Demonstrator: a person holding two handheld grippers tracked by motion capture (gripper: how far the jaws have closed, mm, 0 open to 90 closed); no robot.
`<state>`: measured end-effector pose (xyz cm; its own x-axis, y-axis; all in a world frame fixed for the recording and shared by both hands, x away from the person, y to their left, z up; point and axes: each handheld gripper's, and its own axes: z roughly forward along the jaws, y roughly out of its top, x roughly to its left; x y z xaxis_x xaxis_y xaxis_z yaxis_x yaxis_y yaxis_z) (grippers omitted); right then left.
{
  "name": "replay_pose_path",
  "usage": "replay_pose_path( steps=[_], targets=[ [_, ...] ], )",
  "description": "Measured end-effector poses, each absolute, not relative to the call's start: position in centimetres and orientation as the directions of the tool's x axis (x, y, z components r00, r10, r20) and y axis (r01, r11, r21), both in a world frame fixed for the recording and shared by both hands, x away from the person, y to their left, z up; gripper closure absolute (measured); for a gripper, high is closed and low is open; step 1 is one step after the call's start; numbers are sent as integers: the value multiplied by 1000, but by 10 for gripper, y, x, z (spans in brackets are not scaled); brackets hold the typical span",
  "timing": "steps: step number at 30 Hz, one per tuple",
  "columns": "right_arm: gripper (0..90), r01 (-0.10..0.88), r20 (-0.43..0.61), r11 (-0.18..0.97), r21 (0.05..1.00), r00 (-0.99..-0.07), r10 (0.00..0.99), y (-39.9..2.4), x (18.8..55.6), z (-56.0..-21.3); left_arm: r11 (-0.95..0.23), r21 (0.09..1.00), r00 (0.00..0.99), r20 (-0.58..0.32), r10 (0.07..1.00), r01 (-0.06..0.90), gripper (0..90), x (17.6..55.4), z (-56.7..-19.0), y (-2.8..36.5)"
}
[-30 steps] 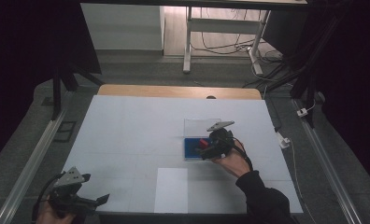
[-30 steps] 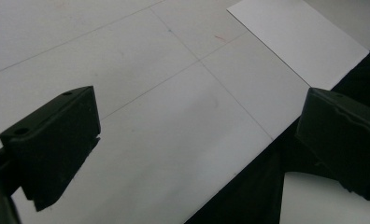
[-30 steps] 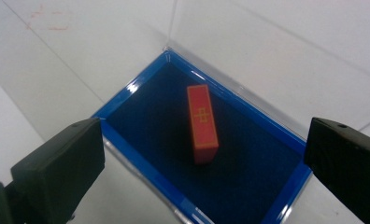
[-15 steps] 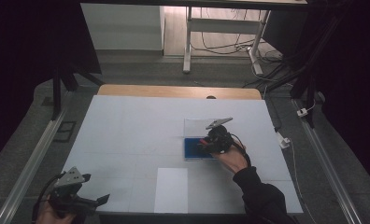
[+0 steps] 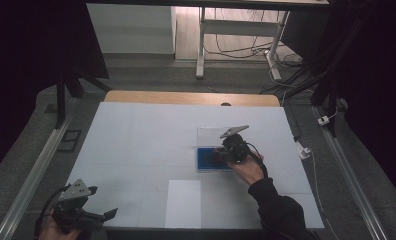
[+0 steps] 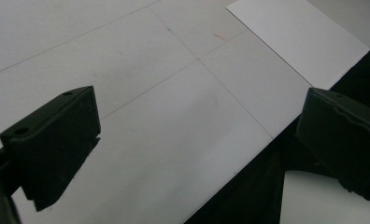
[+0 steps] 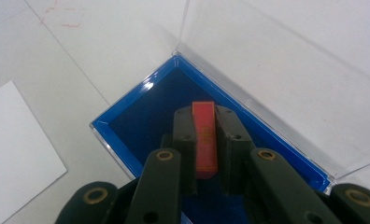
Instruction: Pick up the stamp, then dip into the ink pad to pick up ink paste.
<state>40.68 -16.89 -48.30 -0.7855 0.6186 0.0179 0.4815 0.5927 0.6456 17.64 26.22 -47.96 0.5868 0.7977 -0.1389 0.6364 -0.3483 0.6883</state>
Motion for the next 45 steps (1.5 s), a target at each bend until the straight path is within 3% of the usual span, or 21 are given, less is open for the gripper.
replay_pose_path(
  steps=[26,45],
  targets=[
    [800,414,-16,603,682,-815,579,-170,393,-462,-344,692,588,-144,796,635,1,176,-479,263],
    [800,406,-43,647,645,-827,561,-152,396,-482,-345,691,587,-143,797,636,4,177,-479,263]
  ],
)
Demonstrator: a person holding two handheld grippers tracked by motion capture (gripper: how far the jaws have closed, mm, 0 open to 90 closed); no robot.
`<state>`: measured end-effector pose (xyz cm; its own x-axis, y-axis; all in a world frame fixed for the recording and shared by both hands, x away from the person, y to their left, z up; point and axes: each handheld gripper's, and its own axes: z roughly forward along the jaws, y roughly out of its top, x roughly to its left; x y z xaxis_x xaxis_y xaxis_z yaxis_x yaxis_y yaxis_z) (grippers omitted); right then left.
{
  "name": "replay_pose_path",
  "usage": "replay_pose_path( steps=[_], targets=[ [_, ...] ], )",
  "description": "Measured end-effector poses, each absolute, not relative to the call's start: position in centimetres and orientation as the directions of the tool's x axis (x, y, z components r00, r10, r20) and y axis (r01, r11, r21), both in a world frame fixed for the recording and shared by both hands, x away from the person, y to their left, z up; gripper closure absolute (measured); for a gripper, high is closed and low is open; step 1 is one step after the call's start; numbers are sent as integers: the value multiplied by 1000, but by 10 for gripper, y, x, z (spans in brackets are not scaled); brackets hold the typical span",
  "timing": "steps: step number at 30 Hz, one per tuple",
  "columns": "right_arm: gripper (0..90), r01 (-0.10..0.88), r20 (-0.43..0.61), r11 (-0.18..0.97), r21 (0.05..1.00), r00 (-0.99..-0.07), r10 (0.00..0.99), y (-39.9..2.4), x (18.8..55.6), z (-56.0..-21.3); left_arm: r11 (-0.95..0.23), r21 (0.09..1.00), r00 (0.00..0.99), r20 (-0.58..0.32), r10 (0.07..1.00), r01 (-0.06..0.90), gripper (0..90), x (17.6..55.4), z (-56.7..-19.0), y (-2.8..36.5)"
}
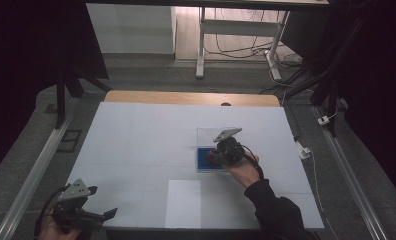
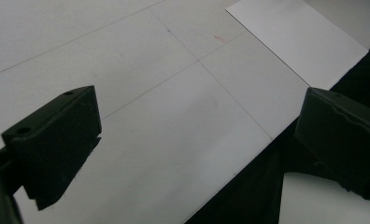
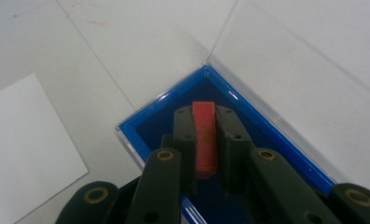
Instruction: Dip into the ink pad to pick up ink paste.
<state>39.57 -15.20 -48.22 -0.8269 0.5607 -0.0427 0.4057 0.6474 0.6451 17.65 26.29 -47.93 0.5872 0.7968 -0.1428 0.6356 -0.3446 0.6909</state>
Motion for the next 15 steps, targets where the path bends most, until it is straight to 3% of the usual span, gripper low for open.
replay_pose_path(
  steps=[15],
  targets=[
    [804,436,-25,628,645,-809,587,-153,397,-487,-346,687,585,-141,799,638,6,177,-479,262]
  ],
)
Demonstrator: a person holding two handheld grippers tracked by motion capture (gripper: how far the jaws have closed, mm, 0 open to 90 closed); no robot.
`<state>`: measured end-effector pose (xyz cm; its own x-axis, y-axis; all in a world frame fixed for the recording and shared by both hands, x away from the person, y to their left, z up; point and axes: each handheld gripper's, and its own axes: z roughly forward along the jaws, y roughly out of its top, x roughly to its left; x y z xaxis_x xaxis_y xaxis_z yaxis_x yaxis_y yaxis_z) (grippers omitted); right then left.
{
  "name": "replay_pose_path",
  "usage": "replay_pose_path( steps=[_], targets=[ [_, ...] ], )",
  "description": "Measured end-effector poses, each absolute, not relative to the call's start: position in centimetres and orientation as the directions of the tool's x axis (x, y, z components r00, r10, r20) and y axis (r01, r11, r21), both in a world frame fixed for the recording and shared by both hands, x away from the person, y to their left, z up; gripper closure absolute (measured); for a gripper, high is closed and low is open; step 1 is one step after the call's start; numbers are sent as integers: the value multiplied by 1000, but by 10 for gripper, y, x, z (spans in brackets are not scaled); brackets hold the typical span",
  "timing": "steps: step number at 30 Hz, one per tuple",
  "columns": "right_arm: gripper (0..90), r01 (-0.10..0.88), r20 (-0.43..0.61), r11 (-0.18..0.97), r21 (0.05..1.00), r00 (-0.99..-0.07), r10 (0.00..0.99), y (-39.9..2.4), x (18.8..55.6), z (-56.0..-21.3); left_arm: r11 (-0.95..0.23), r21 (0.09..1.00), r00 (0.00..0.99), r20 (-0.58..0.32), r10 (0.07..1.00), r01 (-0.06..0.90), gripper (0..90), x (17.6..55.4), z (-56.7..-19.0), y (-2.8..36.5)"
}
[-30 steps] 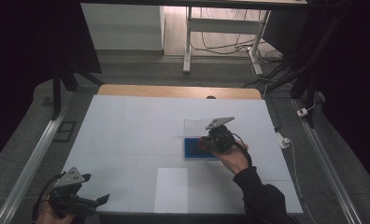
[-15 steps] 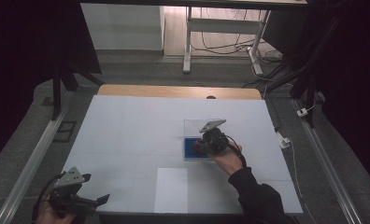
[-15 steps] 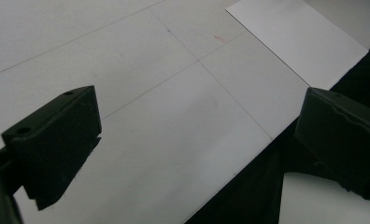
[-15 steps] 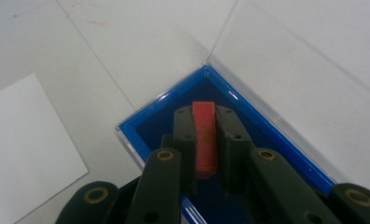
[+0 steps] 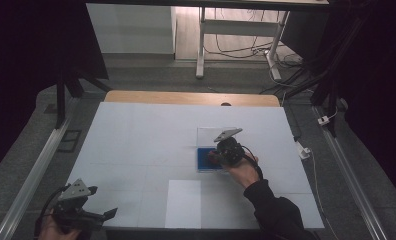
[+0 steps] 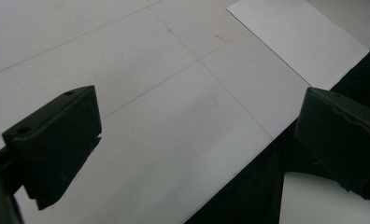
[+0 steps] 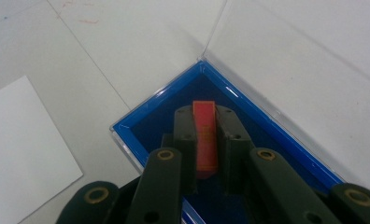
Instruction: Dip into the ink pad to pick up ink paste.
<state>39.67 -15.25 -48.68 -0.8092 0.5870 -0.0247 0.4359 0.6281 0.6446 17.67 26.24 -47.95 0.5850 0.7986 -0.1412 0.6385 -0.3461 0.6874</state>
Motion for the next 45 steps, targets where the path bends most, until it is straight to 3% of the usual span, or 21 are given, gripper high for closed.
replay_pose_path(
  steps=[9,18,22,30,45],
  targets=[
    [806,382,-115,672,634,-813,570,-143,386,-488,-351,685,586,-137,798,638,6,177,-479,262],
    [807,429,-23,613,664,-807,590,-154,395,-491,-347,686,585,-142,799,640,6,177,-480,262],
    [806,402,-67,634,660,-809,583,-149,390,-490,-346,686,585,-144,798,640,5,177,-480,262],
    [800,396,-61,637,662,-818,572,-151,392,-488,-341,687,584,-149,798,642,5,177,-480,263],
    [799,415,-74,593,690,-775,628,-185,392,-473,-340,687,584,-150,798,642,5,177,-480,263]
  ],
)
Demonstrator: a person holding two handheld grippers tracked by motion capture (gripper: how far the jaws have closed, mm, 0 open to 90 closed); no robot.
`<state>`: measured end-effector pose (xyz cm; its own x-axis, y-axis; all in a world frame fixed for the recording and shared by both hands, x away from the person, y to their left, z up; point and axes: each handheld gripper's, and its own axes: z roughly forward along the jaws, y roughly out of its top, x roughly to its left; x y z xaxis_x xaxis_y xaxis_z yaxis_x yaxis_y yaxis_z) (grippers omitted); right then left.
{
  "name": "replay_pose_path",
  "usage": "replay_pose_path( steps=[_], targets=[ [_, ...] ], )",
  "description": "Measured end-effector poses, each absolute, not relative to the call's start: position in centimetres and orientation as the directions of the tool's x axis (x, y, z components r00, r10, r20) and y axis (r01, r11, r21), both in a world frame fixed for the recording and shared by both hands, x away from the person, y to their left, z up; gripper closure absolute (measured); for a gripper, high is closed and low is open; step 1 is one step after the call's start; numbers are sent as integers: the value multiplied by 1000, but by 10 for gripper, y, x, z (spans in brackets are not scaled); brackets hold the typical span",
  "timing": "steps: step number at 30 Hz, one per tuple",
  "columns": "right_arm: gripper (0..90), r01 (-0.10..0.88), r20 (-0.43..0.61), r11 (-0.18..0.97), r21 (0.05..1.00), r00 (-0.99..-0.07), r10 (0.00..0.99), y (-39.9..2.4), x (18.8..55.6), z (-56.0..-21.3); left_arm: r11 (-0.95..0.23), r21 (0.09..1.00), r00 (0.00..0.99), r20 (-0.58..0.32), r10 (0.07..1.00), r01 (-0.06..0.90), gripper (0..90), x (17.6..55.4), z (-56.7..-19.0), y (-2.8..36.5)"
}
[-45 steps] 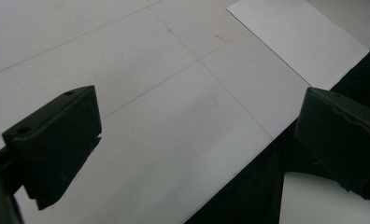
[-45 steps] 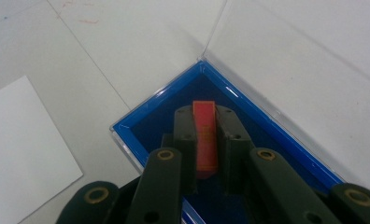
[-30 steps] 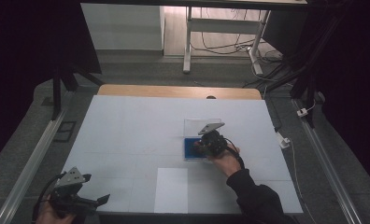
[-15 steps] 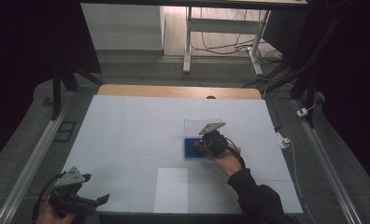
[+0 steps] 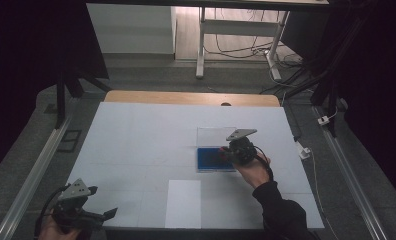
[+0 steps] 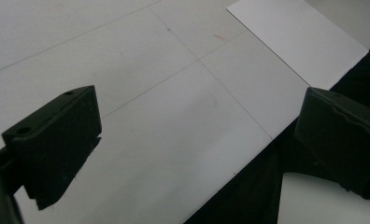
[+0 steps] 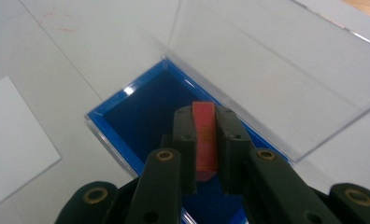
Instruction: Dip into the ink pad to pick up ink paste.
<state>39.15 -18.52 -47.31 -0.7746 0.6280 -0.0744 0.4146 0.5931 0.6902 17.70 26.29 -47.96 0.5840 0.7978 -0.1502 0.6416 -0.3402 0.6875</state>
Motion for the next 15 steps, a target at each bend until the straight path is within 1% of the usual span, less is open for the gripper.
replay_pose_path(
  steps=[15],
  targets=[
    [799,454,-71,599,659,-755,652,-196,393,-483,-341,688,585,-149,797,640,6,177,-479,263]
  ],
)
